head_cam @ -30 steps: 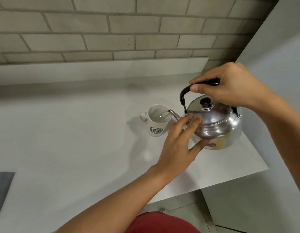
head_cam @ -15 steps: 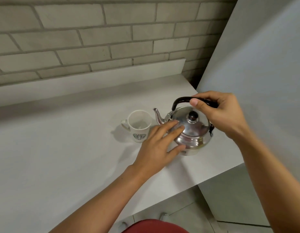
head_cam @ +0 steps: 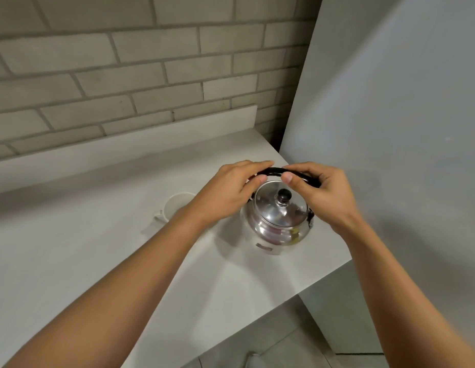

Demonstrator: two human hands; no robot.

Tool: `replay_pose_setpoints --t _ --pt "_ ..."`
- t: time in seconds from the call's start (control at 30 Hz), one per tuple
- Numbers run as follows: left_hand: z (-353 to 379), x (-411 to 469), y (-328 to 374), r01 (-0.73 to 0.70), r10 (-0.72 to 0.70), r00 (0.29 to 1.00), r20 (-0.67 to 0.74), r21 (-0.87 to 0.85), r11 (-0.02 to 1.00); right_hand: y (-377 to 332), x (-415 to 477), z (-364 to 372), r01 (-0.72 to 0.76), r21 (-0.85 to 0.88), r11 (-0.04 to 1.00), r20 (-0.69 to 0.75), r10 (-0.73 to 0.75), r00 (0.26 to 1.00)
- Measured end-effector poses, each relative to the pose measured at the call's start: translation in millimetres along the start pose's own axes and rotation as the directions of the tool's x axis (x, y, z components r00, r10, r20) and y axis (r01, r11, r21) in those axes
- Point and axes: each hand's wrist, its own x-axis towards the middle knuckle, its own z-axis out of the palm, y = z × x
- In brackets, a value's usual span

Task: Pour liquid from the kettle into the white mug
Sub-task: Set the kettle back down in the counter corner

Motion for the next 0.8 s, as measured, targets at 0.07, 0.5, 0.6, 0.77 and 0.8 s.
replay_pose_setpoints --t 0.07,0.5,0.6,0.77,0.8 --pt "1.7 8.0 -0.9 -0.009 0.009 1.000 0.026 0.003 1.000 8.1 2.6 -6.0 -0.022 0.008 1.000 0.002 0.022 1.000" --pt "16.3 33.5 -19.7 0.151 -0.155 0.983 0.102 0.039 0.988 58.6 41.7 -9.1 -0.110 0.025 0.994 0.083 0.107 0.991" --pt "18.7 37.1 -25.2 0.184 -0.187 0.976 0.110 0.041 0.982 67.0 49.6 -3.7 -0.110 0.019 0.994 0.089 0.108 0.990" --pt "24.4 36.6 -32.3 0.221 -0.224 0.968 0.111 0.038 0.975 78.4 54.7 2.3 -0.124 -0.012 0.992 0.118 0.125 0.985" --pt "25.5 35.7 -33.7 0.225 -0.228 0.967 0.112 0.035 0.974 80.8 54.3 3.6 -0.128 -0.012 0.992 0.116 0.129 0.985"
